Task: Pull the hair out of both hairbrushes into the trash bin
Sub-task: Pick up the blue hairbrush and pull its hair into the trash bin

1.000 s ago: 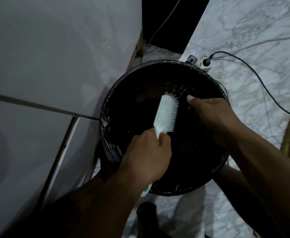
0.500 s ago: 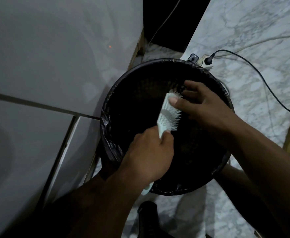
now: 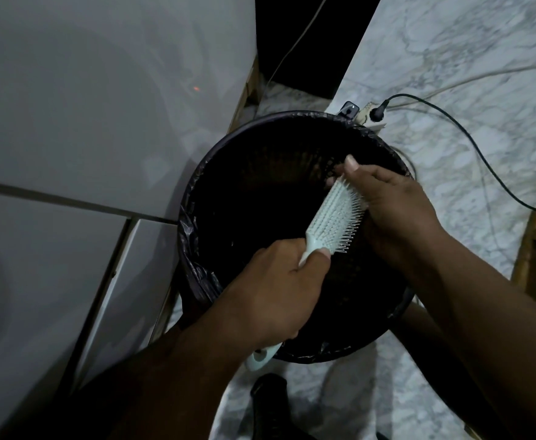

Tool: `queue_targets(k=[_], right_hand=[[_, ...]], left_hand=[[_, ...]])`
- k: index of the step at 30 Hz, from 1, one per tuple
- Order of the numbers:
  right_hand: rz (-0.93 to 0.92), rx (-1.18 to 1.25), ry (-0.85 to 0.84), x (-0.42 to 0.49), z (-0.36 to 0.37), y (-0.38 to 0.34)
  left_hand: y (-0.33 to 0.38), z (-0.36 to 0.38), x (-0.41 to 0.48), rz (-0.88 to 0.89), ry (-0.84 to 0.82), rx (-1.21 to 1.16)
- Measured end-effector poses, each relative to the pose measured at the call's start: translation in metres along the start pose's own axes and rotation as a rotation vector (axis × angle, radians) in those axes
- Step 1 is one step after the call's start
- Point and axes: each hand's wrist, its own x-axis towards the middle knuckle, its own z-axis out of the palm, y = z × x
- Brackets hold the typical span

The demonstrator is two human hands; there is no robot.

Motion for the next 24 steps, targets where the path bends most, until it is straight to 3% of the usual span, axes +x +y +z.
queue_targets(k=[3,5,8,11,13,16,24], right_hand=[[0.254,0.291,0.083,0.006,-0.003,0.001],[0.299,0.262,0.142,0.007,-0.006,0.001],[0.181,0.026,0.171,0.006,-0.003,0.001],[0.081,-0.099,-0.045,0.002,0.001,-0.003],[-0.033,-0.377,-0.183,-0.005,0.003,-0.003],[-0.241,-0.688,-0.192,-0.01,0.005,0.003],[-0.363,-0.532,0.036,0.006,-0.008,0.01]], left_hand=[[0.001,-0.004,0.0,-0.008,-0.013,-0.009],[0.002,-0.006,0.001,-0.039,0.009,-0.043],[0.0,-0.008,0.001,-0.072,0.068,-0.018],[-0.003,-0.008,0.002,-0.102,0.091,-0.007],[-0.004,-0.009,0.004,-0.125,0.093,-0.005],[-0.005,-0.008,0.005,-0.141,0.057,-0.003],[-0.002,-0.007,0.003,-0.154,-0.047,-0.045]])
